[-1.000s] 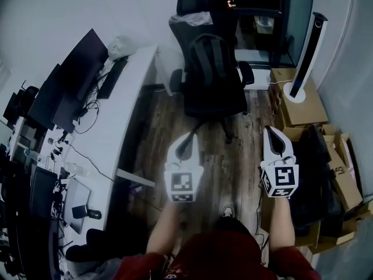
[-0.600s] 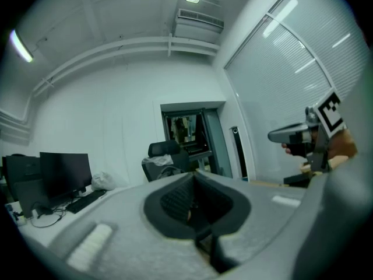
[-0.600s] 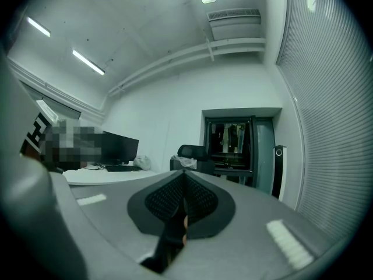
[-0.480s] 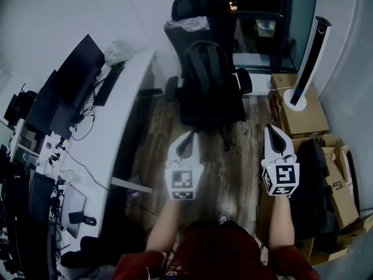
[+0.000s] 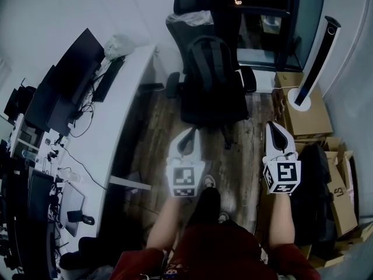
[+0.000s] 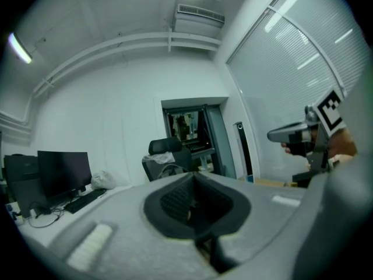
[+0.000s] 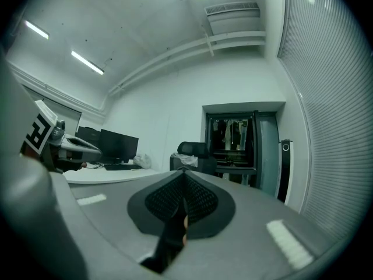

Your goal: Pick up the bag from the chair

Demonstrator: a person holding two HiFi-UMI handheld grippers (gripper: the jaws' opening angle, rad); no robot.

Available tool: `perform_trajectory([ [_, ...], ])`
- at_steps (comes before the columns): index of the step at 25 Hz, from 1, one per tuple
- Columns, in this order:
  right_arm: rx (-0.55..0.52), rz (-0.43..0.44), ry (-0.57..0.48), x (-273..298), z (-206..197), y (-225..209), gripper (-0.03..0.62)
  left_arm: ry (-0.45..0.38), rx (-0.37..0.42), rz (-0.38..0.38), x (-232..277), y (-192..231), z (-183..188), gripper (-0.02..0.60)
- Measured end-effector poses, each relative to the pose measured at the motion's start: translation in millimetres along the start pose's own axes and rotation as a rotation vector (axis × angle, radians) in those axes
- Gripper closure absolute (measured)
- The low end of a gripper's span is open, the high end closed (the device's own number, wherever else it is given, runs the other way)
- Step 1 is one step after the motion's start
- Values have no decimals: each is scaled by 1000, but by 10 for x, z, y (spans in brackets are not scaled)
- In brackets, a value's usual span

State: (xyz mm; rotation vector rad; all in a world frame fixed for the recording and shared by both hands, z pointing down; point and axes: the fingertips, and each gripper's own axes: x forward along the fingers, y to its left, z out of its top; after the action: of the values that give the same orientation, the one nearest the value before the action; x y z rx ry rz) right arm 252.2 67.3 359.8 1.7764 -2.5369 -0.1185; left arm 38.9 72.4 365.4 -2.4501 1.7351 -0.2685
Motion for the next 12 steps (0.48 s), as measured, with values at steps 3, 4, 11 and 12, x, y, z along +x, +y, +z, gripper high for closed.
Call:
perform_trajectory([
  [3,-14,4,6,182,-29,26,595,20,18,-11,147,103,-95,582],
  [4,-19,6,7,253,-36,24,595,22,17,-10,212,142,-115,581],
  [11,-45,7,11,948,-28,-16,594,6,5,-3,774,554,-163,581],
  [12,-48,8,13,1079,-23,-12,595,5,3,-2,870,639,-169,581],
])
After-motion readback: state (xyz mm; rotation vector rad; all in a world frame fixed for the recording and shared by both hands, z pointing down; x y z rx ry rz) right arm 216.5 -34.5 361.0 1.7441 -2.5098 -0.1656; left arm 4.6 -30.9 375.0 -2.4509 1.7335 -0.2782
